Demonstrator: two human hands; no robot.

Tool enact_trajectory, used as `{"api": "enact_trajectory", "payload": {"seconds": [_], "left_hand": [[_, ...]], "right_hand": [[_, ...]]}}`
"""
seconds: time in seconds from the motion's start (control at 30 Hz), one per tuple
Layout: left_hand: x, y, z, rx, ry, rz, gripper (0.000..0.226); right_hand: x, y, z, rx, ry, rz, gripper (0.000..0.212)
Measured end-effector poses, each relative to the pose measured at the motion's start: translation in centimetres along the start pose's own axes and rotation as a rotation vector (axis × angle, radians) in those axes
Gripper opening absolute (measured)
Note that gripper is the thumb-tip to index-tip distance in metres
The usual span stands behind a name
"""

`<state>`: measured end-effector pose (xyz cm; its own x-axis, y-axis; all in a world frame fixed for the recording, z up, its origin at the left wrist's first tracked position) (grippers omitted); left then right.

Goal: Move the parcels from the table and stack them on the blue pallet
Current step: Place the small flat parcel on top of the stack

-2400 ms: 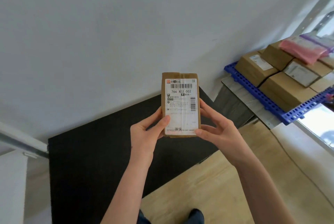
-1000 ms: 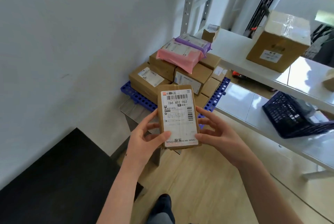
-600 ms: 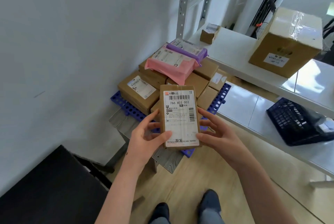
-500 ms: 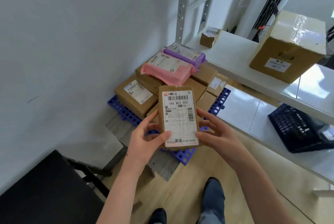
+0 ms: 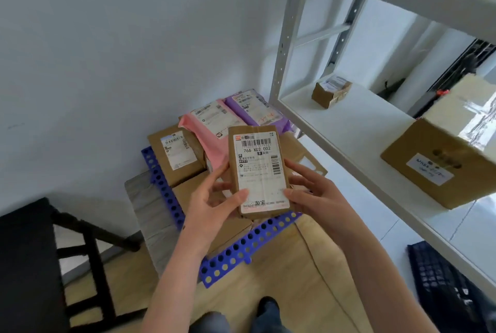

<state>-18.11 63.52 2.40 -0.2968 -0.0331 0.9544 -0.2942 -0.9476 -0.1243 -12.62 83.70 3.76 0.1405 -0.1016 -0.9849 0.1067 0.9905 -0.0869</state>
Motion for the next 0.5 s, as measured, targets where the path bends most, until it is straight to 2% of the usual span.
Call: {"api": "enact_trajectory", "payload": {"seconds": [0.17,0.5], "left_hand": [[-0.4,-3.8,-0.6,0.127,0.011,0.029,0.062],[0.6,-7.0,-5.2,0.202,-0.017,-0.052,0.056]], "right_hand": [[-0.1,3.7,-1.3,-0.052,-0.014,0.011,0.056],[-1.5,7.8,-5.7,-0.065,0.039,-0.001,0.055]]}}
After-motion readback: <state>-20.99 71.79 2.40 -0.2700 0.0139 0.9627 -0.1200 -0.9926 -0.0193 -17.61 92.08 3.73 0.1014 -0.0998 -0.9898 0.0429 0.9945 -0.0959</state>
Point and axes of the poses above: each hand's wrist, its own z-axis away from the middle knuckle, its own y-axis out of the back of the hand, x = y × z, the point moved 3 cm from there along -z, towards the middle knuckle, and after that the axes turned 6 degrees about y, right-handed, at the moved point
